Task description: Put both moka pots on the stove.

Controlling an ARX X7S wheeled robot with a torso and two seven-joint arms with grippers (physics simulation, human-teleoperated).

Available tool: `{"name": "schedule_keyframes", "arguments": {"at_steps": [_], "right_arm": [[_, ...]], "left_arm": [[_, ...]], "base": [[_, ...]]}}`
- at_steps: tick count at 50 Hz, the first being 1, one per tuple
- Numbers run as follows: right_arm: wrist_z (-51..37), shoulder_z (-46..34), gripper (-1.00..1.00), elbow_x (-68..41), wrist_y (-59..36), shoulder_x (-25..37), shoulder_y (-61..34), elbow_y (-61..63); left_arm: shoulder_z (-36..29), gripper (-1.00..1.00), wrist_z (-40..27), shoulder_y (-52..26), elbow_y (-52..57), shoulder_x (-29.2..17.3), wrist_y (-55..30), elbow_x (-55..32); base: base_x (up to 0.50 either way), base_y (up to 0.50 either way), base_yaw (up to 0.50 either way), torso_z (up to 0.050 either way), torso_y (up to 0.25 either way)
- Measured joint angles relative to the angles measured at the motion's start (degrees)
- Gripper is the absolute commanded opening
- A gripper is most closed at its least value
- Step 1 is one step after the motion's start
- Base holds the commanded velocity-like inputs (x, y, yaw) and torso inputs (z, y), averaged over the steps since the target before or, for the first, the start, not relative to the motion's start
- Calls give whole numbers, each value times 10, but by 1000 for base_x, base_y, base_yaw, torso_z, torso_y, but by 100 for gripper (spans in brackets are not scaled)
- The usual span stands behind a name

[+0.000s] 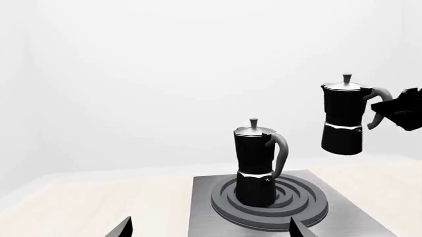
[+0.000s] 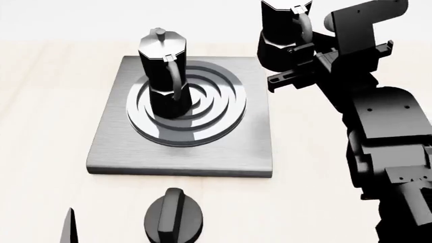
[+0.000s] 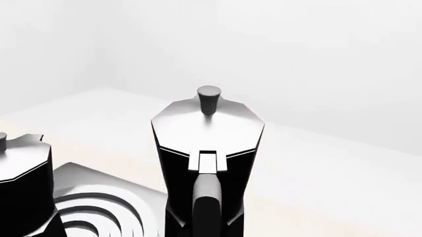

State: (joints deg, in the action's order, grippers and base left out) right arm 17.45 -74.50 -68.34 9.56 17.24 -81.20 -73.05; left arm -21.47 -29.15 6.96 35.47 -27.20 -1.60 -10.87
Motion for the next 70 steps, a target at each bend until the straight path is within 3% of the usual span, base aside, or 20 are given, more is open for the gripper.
{"name": "schedule_keyframes", "arguments": {"at_steps": [25, 70], "right_arm": [[-15, 127, -100, 131, -5, -68, 25, -20], [25, 521, -100, 512, -30, -145, 102, -20]], "left_arm": [[0, 100, -4, 10, 9, -7, 6, -1], [-5, 100, -6, 3, -1, -7, 11, -3]], "base": [[0, 0, 0, 1, 1], [0, 0, 0, 0, 1]]}}
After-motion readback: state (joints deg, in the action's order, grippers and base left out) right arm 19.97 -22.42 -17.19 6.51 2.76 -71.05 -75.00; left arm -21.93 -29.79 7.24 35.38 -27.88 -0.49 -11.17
